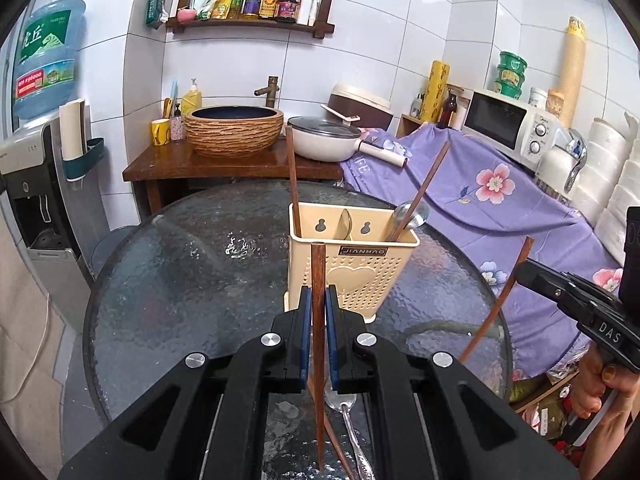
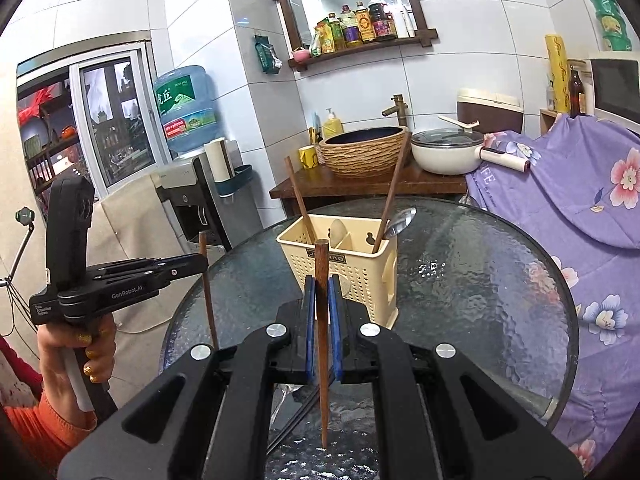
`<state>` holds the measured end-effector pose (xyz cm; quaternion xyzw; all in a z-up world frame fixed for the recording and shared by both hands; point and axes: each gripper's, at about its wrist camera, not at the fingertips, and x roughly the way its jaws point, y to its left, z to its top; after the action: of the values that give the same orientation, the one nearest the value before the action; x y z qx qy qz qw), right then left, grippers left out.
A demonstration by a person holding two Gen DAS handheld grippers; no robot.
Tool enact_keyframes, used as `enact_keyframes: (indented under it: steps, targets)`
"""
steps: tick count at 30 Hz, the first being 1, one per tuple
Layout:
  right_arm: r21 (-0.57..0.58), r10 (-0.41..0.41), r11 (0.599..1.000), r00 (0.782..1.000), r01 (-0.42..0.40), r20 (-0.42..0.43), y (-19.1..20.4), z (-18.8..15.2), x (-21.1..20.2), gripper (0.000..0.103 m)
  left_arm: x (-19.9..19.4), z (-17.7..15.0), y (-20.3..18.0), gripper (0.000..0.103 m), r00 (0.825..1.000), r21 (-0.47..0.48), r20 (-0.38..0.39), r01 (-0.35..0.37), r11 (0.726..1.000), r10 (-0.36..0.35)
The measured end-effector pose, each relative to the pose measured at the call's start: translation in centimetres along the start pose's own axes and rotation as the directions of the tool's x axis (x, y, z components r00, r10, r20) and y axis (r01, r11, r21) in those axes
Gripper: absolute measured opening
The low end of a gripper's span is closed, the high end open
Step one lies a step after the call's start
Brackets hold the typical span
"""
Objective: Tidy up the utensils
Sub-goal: 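Lift the brown chopsticks with both tools and carry them over the cream holder, then lower the chopsticks into the holder and open both tools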
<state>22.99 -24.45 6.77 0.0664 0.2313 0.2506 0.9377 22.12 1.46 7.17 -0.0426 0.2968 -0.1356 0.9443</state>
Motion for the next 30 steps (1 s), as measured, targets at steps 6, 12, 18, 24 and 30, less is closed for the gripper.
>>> enact_keyframes:
  steps: [6, 12, 18, 24, 30]
  targets:
    - [-0.012, 0.030, 0.999, 1.000, -0.030, 0.011, 0.6, 1.3, -0.4, 0.007, -1.0, 1.2, 0.2, 0.007, 1.000, -0.005, 0.024, 0.013, 1.000, -0.013]
    - [-0.030, 0.053, 0.998, 0.999, -0.053, -0.005, 1.2, 3.2, -0.1, 0.007, -2.0, 2.9, -0.2, 0.007, 0.998, 0.017, 0.046, 0.029, 0.999, -0.030]
    - [-0.054, 0.064, 0.997, 0.998, -0.063, 0.015, 1.9, 7.7, -0.3, 0.007, -3.3, 6.7, -1.5, 0.007, 0.995, 0.055, 0.084, 0.056, 0.997, -0.060]
    - [-0.042, 0.063, 0.997, 0.997, -0.061, 0.052, 2.2, 13.4, -0.4, 0.007, -4.6, 12.9, -2.9, 0.007, 0.988, 0.075, 0.145, 0.051, 0.996, -0.061]
    - [-0.024, -0.002, 1.000, 0.993, 0.005, 0.122, 1.6, 18.0, 0.2, 0.007, -3.6, 17.7, -4.0, 0.007, 0.985, 0.069, 0.170, 0.018, 0.997, -0.030]
